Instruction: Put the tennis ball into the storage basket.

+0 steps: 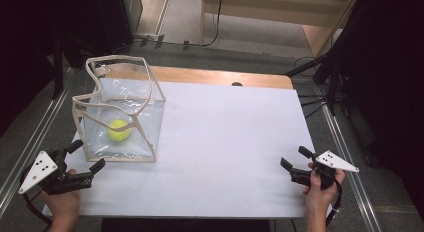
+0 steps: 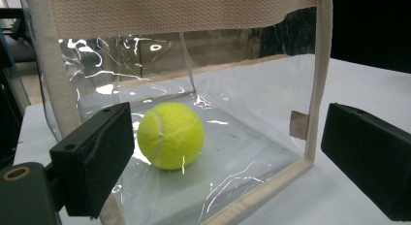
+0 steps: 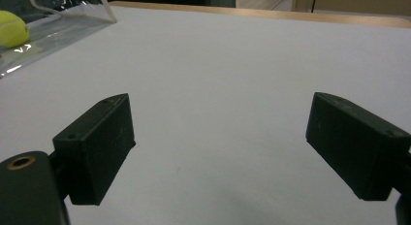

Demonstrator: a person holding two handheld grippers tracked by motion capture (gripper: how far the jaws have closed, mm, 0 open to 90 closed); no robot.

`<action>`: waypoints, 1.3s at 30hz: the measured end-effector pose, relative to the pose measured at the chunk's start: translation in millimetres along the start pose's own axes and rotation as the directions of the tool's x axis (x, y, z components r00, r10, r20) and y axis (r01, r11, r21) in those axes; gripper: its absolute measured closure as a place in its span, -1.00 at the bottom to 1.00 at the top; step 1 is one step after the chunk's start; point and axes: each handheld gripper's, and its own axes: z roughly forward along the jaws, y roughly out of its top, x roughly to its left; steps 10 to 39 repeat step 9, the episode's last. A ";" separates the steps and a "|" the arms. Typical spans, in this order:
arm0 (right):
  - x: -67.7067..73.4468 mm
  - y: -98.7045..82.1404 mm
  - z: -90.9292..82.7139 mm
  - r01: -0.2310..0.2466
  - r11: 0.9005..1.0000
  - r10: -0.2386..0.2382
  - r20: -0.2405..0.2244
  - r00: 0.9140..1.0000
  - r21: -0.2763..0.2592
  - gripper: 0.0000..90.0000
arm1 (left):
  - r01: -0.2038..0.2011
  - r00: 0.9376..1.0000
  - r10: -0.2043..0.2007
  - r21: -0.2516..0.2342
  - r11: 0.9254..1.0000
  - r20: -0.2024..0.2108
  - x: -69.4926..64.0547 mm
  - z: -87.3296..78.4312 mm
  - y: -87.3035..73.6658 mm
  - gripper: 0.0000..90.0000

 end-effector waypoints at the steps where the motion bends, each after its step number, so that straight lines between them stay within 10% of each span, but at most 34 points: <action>1: -0.2 -0.4 -0.6 0.003 1.000 -0.003 0.001 1.000 -0.009 -0.80 | 0.000 1.000 0.000 0.000 1.000 0.000 0.0 0.0 0.0 -0.88; 39: 0.9 -1.8 1.3 0.005 1.000 -0.005 0.021 1.000 -0.016 -0.80 | 0.002 1.000 -0.002 -0.003 1.000 -0.001 -0.2 -0.8 -0.3 -0.88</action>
